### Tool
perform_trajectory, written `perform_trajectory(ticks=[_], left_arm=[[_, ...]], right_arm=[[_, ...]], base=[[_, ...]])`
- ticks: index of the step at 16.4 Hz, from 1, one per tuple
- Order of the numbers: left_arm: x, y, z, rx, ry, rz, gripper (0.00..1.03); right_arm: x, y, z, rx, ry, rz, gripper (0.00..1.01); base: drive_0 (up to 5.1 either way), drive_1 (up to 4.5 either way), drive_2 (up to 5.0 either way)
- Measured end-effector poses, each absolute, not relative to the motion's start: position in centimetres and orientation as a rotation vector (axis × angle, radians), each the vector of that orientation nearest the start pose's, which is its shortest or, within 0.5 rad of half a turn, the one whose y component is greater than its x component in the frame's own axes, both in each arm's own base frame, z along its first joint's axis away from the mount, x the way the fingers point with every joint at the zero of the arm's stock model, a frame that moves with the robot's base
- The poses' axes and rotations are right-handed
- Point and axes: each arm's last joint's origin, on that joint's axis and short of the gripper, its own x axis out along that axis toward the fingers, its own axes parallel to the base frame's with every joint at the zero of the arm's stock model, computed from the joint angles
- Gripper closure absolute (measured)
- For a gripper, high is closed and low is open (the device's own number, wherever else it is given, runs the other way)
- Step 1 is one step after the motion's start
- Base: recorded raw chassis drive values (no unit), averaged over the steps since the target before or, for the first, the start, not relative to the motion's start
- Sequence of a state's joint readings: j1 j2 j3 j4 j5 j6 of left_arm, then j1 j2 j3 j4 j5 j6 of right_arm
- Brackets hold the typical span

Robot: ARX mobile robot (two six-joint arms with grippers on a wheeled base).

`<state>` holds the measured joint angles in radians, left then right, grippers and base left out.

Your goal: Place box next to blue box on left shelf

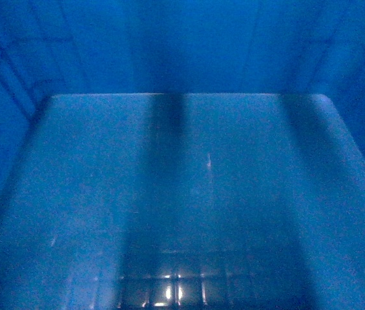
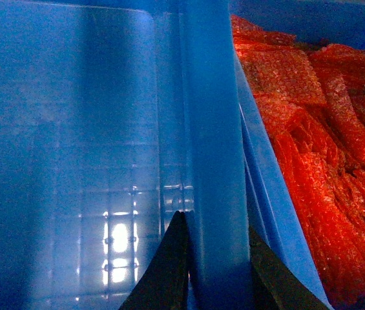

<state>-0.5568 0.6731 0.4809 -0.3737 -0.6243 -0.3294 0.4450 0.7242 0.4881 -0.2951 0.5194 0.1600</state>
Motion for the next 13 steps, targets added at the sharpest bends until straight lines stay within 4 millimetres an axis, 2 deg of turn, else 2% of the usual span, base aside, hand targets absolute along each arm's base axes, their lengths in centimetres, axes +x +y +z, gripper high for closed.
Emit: perform_trajectory(ticks=[13], left_arm=[[13.00, -6.10, 23.12, -0.008, 0.451, 0.141, 0.95]], right_arm=[[14.57, 5.36, 23.24, -0.089, 0.462, -0.110, 0.89]], base=[[0.0, 0.00, 0.0]])
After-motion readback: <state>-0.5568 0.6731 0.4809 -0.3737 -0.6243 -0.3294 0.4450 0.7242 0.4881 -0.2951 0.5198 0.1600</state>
